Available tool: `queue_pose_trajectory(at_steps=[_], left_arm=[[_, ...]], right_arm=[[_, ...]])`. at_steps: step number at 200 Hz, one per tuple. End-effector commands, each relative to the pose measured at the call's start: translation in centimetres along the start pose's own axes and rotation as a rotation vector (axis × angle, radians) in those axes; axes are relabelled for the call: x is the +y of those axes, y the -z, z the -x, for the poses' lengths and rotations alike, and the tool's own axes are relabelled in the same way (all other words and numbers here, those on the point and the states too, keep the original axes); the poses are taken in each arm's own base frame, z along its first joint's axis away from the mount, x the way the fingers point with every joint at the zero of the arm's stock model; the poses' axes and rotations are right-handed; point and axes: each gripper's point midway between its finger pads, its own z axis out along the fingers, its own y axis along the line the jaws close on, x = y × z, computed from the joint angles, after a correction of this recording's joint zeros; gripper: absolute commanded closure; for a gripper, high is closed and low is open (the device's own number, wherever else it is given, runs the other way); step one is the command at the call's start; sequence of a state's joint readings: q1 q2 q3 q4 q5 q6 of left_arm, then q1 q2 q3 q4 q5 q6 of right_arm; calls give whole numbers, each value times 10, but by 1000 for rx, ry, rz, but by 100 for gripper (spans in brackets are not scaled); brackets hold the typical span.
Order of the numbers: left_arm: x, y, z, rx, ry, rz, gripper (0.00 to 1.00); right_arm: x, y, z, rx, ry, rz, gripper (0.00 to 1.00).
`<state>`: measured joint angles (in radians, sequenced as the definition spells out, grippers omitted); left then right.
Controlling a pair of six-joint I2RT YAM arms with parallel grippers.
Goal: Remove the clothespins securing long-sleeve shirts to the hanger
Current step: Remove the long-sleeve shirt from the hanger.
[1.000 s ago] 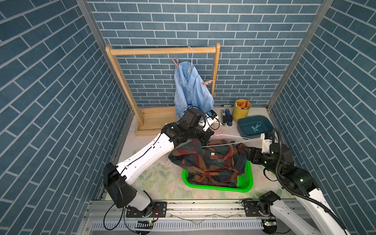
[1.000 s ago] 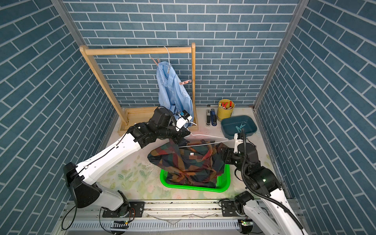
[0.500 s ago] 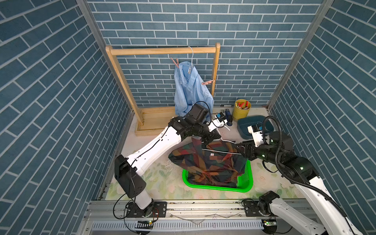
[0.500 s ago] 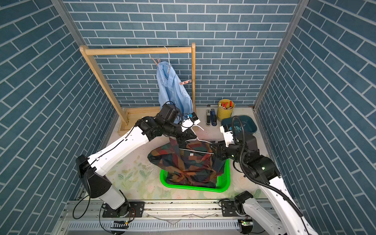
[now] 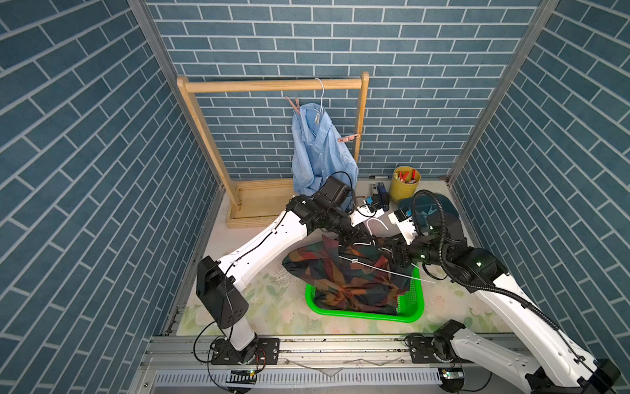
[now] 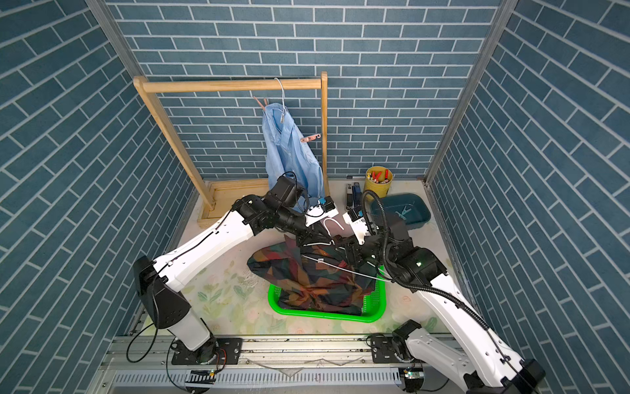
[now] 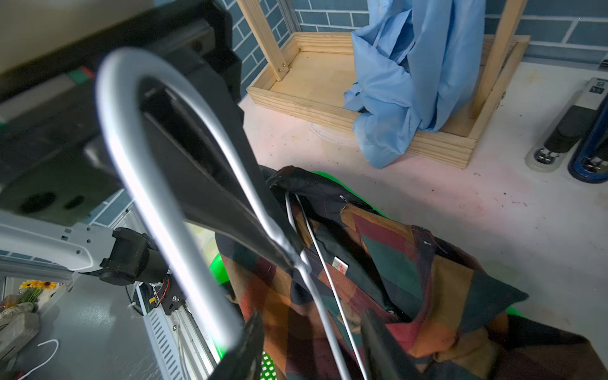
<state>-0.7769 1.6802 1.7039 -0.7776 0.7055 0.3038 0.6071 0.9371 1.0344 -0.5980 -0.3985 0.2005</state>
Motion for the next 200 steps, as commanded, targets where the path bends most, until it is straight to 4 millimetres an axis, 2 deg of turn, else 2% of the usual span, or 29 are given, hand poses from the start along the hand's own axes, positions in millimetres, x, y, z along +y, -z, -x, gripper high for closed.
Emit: queue_pose_trajectory(at_steps=[1, 74, 104, 138, 181, 200], left_arm=[[-4, 2, 7, -10, -12, -26, 100], [-7, 10, 17, -41, -16, -37, 100], [-8, 11, 16, -42, -11, -38, 100], [-7, 8, 15, -41, -1, -41, 100], [-6, 6, 16, -44, 10, -42, 100], [-3, 6, 16, -40, 10, -27, 92]], right_arm=[[7, -5, 3, -18, 64, 38, 55], [4, -12, -3, 7, 64, 30, 73], [4, -11, -1, -2, 67, 29, 83], [3, -10, -1, -7, 64, 25, 100], [3, -8, 0, -16, 59, 16, 100], [4, -3, -1, -19, 60, 11, 100]])
